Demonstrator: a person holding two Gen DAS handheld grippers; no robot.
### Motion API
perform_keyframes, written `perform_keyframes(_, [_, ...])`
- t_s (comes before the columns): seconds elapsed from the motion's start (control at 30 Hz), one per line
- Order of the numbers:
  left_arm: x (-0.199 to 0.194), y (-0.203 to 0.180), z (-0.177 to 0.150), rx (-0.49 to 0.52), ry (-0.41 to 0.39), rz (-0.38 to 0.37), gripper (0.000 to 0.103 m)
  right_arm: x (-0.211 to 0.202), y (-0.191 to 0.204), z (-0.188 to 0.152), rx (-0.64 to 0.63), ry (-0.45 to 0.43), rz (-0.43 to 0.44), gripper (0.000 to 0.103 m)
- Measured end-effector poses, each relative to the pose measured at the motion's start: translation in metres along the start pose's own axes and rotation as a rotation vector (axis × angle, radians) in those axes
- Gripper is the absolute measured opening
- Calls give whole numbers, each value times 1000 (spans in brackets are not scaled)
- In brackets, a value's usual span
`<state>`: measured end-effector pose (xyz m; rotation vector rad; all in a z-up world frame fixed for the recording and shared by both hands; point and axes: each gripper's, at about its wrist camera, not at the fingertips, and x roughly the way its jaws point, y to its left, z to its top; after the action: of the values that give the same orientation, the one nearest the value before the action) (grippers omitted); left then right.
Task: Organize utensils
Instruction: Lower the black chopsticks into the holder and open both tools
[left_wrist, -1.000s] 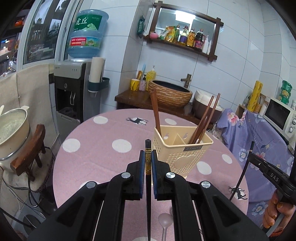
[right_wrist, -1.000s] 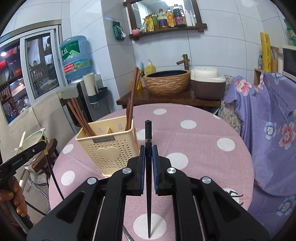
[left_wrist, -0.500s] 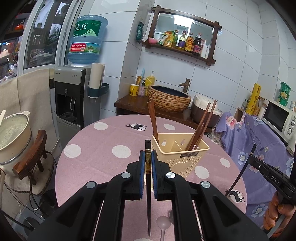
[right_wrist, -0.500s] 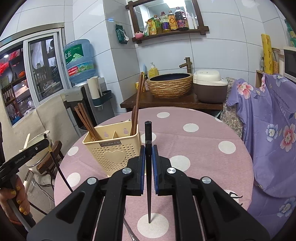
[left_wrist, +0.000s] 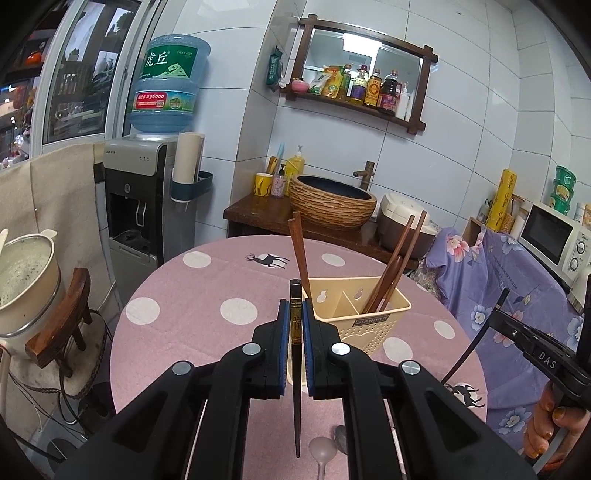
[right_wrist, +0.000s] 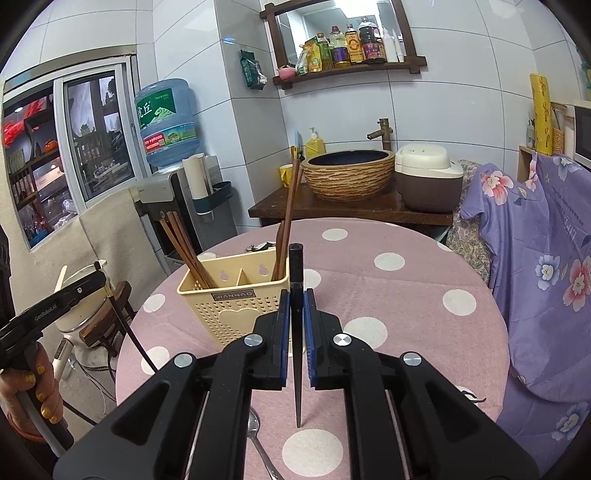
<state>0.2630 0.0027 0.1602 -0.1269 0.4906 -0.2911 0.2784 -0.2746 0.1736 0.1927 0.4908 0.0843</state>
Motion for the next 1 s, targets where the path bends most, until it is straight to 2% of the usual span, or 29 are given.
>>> perform_keyframes(0.2, [-8, -5, 25, -1, -22, -34, 8, -7, 13, 29, -16, -14, 46, 8])
perform_keyframes(0.4, [-17, -22, 83, -15, -60, -98, 8, -25, 33, 90, -19, -107, 77, 8])
perform_keyframes(0.5, [-17, -28, 116, -43, -100, -94, 8, -27, 40, 123, 8, -166, 69, 8])
perform_keyframes(0.6, [-10, -37, 139, -43, -164, -31, 8, -20, 48, 148, 20, -217, 51, 8])
perform_keyframes(0.73, [15, -44, 139, -34, -167, 15, 8, 13, 49, 152, 34, -180, 11, 8])
perform_keyframes(1.0, [62, -36, 84, -29, -91, 64, 8, 79, 38, 98, 44, -47, -24, 8])
